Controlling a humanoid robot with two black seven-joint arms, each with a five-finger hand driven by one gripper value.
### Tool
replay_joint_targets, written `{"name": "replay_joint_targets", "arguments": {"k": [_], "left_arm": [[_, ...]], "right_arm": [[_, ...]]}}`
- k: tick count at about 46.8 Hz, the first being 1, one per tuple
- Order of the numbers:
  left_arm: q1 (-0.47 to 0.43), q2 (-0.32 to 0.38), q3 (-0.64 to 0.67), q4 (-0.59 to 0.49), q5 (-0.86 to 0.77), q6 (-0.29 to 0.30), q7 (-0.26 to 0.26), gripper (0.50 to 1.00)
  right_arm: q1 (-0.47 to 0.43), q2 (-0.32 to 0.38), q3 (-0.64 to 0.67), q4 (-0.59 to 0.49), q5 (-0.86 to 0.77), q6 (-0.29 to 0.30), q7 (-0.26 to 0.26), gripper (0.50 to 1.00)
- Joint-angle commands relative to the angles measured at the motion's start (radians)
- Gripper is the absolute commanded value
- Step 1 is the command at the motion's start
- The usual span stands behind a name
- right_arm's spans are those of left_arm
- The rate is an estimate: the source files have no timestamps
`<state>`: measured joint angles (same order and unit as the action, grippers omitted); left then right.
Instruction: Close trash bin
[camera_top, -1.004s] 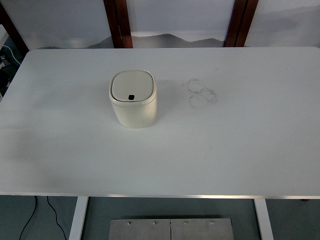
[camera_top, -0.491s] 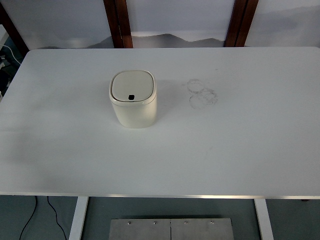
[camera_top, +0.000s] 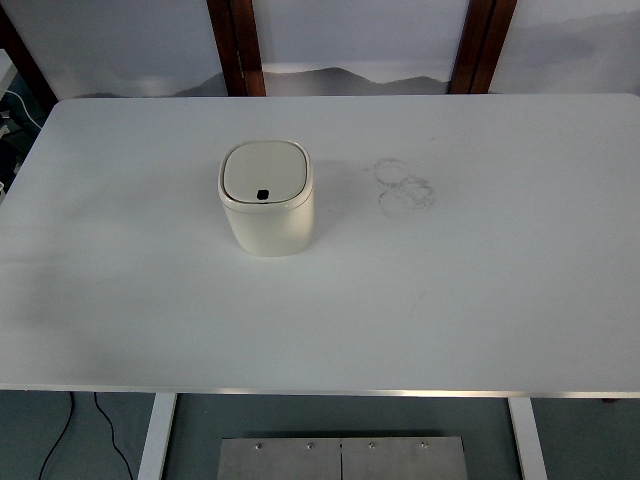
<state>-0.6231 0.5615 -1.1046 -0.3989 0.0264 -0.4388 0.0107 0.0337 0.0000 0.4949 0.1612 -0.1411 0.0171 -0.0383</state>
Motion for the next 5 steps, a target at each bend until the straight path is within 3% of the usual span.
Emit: {"name": "replay_joint_targets", "arguments": {"k": [1,5], "left_arm": [[0.0,0.0,0.0,0.0,0.0,0.0,0.0,1.0],[0.0,0.0,0.0,0.0,0.0,0.0,0.0,1.0]], "right_arm": [[0.002,0.0,0.001,0.0,0.002,0.0,0.0,0.995],[0.003,0.0,-0.001,0.0,0.0,0.0,0.0,0.995]]}}
